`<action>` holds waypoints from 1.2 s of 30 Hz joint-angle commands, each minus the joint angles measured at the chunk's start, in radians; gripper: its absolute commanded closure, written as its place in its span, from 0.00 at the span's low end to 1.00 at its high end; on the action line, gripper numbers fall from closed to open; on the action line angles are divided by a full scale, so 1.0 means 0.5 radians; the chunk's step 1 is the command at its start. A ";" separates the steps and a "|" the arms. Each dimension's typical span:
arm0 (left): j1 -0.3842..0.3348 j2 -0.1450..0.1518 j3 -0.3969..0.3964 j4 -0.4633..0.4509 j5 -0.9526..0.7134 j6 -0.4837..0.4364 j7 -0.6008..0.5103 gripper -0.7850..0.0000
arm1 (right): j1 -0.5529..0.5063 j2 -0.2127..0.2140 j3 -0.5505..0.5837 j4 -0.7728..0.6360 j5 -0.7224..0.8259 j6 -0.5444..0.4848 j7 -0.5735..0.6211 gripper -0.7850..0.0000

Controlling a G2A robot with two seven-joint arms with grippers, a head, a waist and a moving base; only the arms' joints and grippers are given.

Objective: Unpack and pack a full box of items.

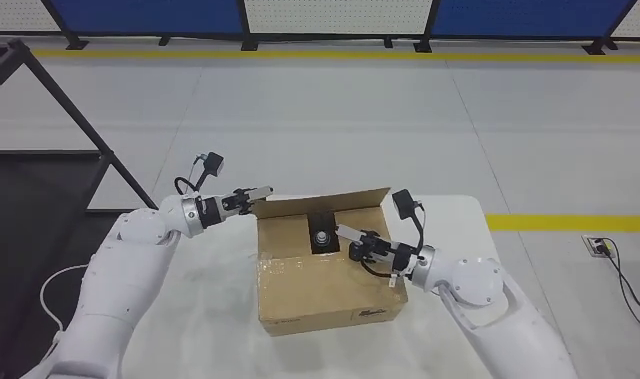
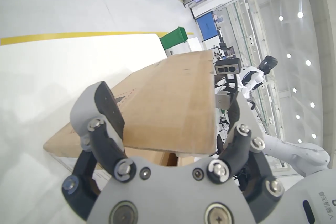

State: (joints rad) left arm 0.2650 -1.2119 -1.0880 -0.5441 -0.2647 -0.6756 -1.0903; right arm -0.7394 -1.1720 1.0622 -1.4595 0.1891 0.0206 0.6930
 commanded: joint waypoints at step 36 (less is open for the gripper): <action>0.413 0.147 -0.103 -0.796 0.004 0.334 -0.148 0.00 | -0.048 0.015 0.225 0.099 0.187 -0.024 0.082 0.00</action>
State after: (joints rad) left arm 0.4708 -1.1396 -1.1355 -0.9410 -0.2591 -0.5066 -1.1704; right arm -0.7664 -1.1641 1.1762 -1.4137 0.2861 0.0001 0.7332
